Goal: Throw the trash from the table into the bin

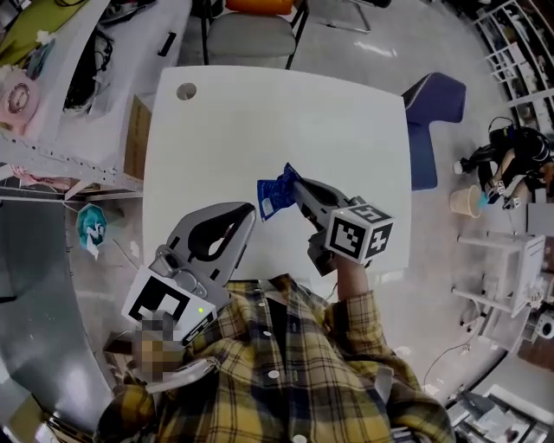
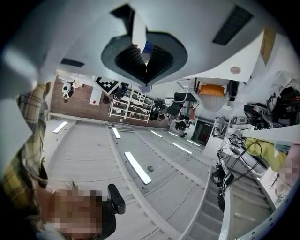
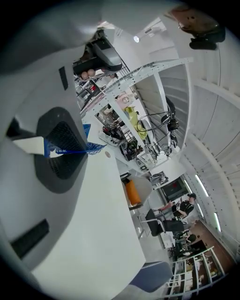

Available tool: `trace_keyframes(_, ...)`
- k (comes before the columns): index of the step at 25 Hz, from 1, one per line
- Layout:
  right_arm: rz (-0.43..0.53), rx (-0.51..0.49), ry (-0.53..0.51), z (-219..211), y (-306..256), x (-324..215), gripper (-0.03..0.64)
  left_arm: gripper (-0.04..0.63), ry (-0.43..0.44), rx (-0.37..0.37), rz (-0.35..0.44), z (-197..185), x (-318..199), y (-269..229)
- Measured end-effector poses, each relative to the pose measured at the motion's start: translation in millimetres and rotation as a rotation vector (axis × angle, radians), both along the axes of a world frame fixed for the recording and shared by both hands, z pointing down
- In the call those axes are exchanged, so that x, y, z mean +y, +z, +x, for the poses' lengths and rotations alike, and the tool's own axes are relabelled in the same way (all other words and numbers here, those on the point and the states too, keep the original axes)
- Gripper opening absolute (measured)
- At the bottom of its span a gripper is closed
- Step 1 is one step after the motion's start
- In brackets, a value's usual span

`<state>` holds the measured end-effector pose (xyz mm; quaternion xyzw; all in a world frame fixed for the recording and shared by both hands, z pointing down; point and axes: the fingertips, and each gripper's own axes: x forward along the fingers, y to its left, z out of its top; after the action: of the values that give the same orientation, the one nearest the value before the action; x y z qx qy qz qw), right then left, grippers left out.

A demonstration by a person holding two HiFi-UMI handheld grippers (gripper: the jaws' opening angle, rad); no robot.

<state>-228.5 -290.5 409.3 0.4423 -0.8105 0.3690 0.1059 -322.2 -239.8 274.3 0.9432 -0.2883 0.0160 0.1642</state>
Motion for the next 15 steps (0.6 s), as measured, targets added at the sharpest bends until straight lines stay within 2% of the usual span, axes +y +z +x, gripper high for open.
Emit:
trace_keyframes(4, 0.016, -0.008, 0.061, 27, -15, 9, 0.000, 0.009, 0.059, -0.002, -0.006, 25, 5, -6)
trace_keyframes(12, 0.043, -0.020, 0.134, 44, -4, 15, 0.000, 0.009, 0.126, -0.015, -0.014, 39, 8, 16)
trace_keyframes(15, 0.057, -0.020, 0.168, 74, -11, 41, 0.000, 0.009, 0.157, -0.019, -0.005, 67, 30, 11)
